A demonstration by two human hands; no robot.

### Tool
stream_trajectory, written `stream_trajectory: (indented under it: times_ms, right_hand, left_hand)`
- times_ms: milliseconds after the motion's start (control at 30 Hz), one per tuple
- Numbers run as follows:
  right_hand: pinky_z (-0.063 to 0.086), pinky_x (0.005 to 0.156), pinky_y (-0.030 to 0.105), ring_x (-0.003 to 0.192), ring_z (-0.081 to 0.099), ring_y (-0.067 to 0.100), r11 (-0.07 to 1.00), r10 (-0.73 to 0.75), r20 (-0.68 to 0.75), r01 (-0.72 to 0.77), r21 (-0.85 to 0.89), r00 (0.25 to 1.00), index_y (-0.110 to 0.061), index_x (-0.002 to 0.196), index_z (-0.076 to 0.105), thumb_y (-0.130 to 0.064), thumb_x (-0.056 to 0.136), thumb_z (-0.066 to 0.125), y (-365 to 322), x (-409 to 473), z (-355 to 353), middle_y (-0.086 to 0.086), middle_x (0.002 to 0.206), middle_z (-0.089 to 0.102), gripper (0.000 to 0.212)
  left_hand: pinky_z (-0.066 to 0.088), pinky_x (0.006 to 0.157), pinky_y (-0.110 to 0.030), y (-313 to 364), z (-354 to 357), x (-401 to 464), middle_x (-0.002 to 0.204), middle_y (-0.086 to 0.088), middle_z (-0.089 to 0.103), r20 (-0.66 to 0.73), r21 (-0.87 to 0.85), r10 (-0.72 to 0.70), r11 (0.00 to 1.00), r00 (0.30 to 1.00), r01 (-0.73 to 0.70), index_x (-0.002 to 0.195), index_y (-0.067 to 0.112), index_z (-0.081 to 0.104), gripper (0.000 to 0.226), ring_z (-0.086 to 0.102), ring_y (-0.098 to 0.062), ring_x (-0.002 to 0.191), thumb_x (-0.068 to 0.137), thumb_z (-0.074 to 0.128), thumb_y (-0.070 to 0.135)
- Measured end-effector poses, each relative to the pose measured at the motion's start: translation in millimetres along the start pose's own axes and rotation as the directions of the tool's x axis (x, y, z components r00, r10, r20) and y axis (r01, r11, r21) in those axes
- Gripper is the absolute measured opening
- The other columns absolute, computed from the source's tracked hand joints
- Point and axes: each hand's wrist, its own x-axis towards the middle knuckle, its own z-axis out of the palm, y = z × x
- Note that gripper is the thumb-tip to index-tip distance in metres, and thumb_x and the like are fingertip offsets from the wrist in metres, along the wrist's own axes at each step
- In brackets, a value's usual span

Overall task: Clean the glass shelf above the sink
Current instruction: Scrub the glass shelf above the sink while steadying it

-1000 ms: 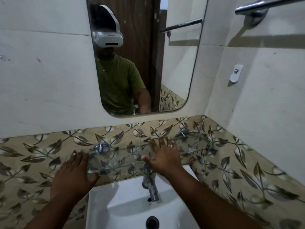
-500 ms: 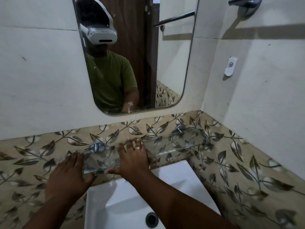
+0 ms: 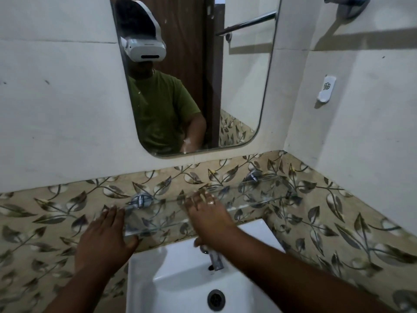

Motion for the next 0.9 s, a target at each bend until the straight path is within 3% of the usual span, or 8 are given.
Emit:
stream_trajectory:
  times_ms: [133, 267, 433, 567, 733, 900]
  right_hand:
    - [0.021, 0.119, 0.054, 0.149, 0.009, 0.044, 0.996, 0.05, -0.007, -0.049, 0.076, 0.999, -0.018, 0.156, 0.002, -0.054, 0.075, 0.078, 20.2, 18.0, -1.0, 0.016, 0.166, 0.004, 0.117]
    - [0.019, 0.119, 0.056, 0.149, 0.009, 0.045, 0.991, 0.095, -0.047, -0.09, 0.098, 0.994, -0.017, 0.156, 0.006, -0.055, 0.077, 0.074, 8.3, 19.2, -2.1, 0.018, 0.165, 0.006, 0.111]
    - [0.011, 0.121, 0.056, 0.15, 0.001, 0.044, 0.992, 0.09, -0.05, -0.085, 0.091, 0.995, -0.013, 0.157, -0.003, -0.047, 0.074, 0.082, -23.8, -0.2, 4.1, 0.019, 0.165, 0.0, 0.123]
    - [0.009, 0.122, 0.054, 0.15, -0.002, 0.043, 0.998, 0.062, 0.033, -0.063, 0.026, 0.998, -0.011, 0.156, -0.009, -0.043, 0.068, 0.088, -19.3, -18.9, 8.2, 0.018, 0.166, -0.006, 0.134]
    - [0.021, 0.117, 0.056, 0.149, 0.002, 0.049, 0.998, 0.056, 0.061, -0.055, -0.01, 0.997, -0.013, 0.156, -0.013, -0.028, 0.091, 0.066, -21.1, -15.6, -9.3, 0.016, 0.166, -0.01, 0.103]
    - [0.028, 0.112, 0.064, 0.144, 0.006, 0.058, 0.998, 0.059, 0.082, -0.062, 0.032, 0.995, -0.035, 0.15, -0.026, -0.015, 0.084, 0.074, -38.2, 2.4, -28.2, 0.021, 0.164, -0.007, 0.122]
  left_hand:
    - [0.042, 0.101, -0.047, -1.1, -1.1, 1.0, 0.142, -0.015, 0.05, -0.016, 0.004, 0.008, 1.0, 1.0, -0.008, 0.138, 0.008, 0.046, 0.09, 0.047, -0.031, 0.13, 0.067, 0.054, 0.062]
    - [0.04, 0.101, -0.048, 0.8, -0.2, 2.0, 0.141, -0.016, 0.05, -0.041, -0.014, -0.01, 1.0, 0.999, 0.009, 0.137, 0.008, 0.046, 0.091, 0.046, -0.031, 0.13, 0.065, 0.056, 0.061]
    - [0.037, 0.107, -0.046, 1.3, 0.0, -0.8, 0.144, -0.015, 0.047, -0.017, -0.021, -0.006, 1.0, 1.0, 0.005, 0.14, 0.009, 0.043, 0.092, 0.041, -0.03, 0.134, 0.066, 0.052, 0.063]
    - [0.037, 0.107, -0.046, 0.6, -1.8, 0.0, 0.146, -0.015, 0.045, -0.009, -0.023, -0.002, 1.0, 1.0, 0.002, 0.141, 0.01, 0.041, 0.093, 0.041, -0.03, 0.135, 0.066, 0.052, 0.062]
    - [0.037, 0.107, -0.046, -0.3, 0.9, -1.5, 0.145, -0.015, 0.046, -0.005, -0.043, -0.012, 0.999, 1.0, 0.012, 0.141, 0.009, 0.042, 0.092, 0.041, -0.03, 0.134, 0.066, 0.052, 0.061]
    - [0.037, 0.107, -0.046, 0.3, -1.0, -1.2, 0.144, -0.016, 0.047, -0.015, -0.049, -0.014, 0.999, 1.0, 0.013, 0.14, 0.008, 0.043, 0.091, 0.041, -0.031, 0.134, 0.066, 0.052, 0.059]
